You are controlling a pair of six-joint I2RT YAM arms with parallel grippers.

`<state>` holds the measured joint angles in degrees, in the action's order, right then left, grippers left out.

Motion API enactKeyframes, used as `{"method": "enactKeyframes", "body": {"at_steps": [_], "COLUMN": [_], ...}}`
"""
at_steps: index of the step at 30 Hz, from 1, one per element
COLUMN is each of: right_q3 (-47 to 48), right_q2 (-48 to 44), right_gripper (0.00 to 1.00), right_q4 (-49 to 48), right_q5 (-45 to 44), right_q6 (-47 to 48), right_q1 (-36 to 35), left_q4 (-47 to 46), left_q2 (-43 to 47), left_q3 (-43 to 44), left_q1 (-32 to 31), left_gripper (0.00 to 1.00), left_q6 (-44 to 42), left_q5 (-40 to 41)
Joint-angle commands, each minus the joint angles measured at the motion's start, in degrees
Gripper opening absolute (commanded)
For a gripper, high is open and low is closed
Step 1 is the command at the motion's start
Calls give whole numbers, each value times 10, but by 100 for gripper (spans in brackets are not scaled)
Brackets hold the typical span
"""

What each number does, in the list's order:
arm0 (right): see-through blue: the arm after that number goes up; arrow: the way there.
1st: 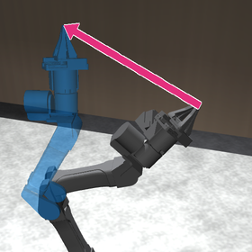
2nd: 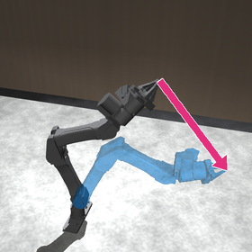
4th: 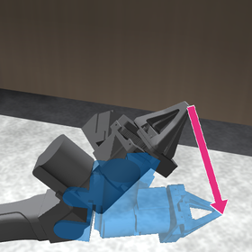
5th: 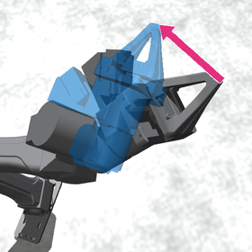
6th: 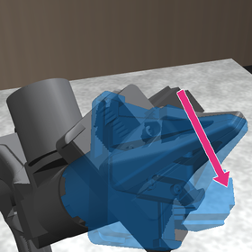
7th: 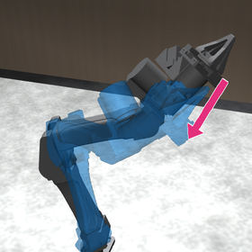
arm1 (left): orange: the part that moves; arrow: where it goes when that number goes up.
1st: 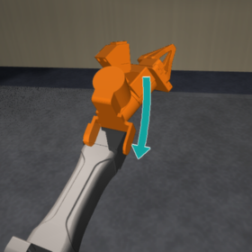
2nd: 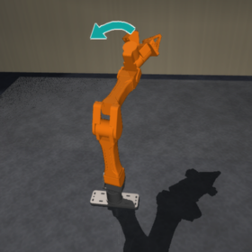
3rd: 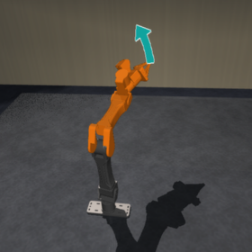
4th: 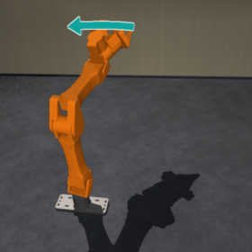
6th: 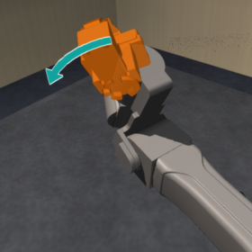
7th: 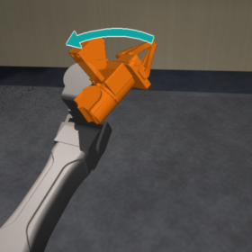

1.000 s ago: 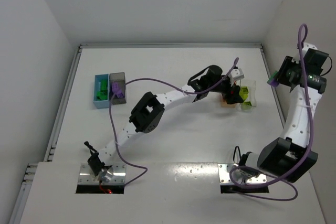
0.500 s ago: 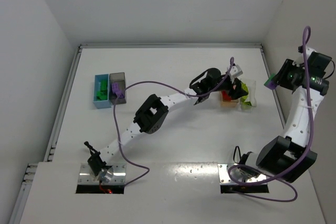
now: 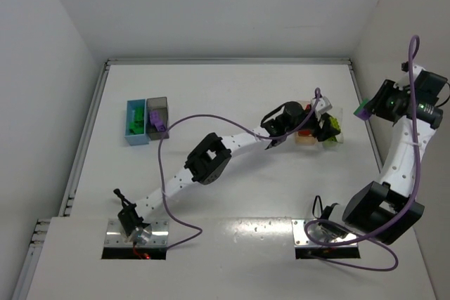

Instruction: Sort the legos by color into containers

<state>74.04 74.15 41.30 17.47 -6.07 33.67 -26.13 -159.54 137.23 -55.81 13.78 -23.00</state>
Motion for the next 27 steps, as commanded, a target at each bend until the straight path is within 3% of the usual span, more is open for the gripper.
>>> {"method": "enactKeyframes", "body": {"at_steps": [1,7,11,16,21,27], "right_q3": [6,6,6,6,6,6], "right_q2": [-11,-11,-11,-11,-11,-11], "right_gripper": [2,2,2,2,2,2], "right_q4": [-1,-1,-1,-1,4,-7], "right_q5": [19,19,24,34,41,60], "right_q6": [-6,-6,-6,-6,-6,-11], "right_q1": [7,7,7,7,7,0], "left_q4": [-38,-33,-38,-32,-32,-9], "left_q2": [-7,-20,-20,-20,-11,94], "left_q3": [35,54,54,54,65,-11], "left_q1": [-9,-9,-9,-9,-9,22], "left_gripper": [50,59,79,92,95,99], "left_q6": [-6,-19,-31,-38,-38,-30], "left_q5": [19,50,74,82,94,124]}}
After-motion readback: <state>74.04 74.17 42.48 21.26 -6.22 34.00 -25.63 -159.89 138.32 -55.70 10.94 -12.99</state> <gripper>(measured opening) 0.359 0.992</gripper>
